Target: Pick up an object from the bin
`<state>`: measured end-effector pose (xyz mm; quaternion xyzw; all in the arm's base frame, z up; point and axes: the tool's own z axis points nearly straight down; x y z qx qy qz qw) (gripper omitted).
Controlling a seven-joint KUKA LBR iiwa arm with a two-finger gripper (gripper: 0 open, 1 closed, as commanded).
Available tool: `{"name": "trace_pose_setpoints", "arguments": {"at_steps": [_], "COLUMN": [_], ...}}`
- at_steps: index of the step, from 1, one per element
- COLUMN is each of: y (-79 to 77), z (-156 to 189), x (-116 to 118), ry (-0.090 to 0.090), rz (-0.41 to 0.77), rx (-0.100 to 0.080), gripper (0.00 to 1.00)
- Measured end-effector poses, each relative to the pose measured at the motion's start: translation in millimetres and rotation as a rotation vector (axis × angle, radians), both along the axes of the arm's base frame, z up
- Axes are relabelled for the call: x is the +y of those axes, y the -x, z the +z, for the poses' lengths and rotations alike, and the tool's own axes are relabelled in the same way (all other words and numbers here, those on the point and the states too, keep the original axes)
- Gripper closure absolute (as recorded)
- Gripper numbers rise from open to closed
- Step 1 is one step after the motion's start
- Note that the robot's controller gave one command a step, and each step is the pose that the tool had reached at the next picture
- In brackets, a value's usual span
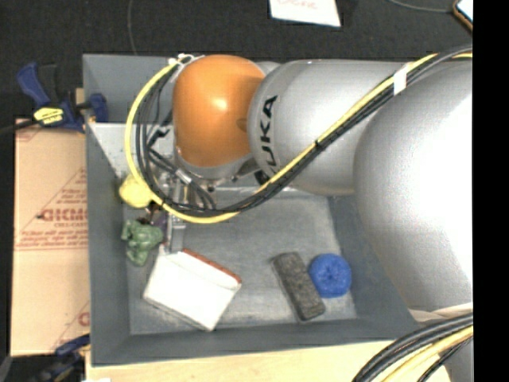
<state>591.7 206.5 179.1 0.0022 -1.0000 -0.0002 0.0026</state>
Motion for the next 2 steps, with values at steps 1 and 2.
{"name": "trace_pose_setpoints", "arguments": {"at_steps": [1,2], "y": [-2.2,-44.7], "z": [4.9,-79.8], "x": [-1.1,18.5], "ry": [-0.002,-0.006], "rz": [-0.005,0.116], "rx": [-0.008,-0.016], "gripper": [0.00,0.00]}}
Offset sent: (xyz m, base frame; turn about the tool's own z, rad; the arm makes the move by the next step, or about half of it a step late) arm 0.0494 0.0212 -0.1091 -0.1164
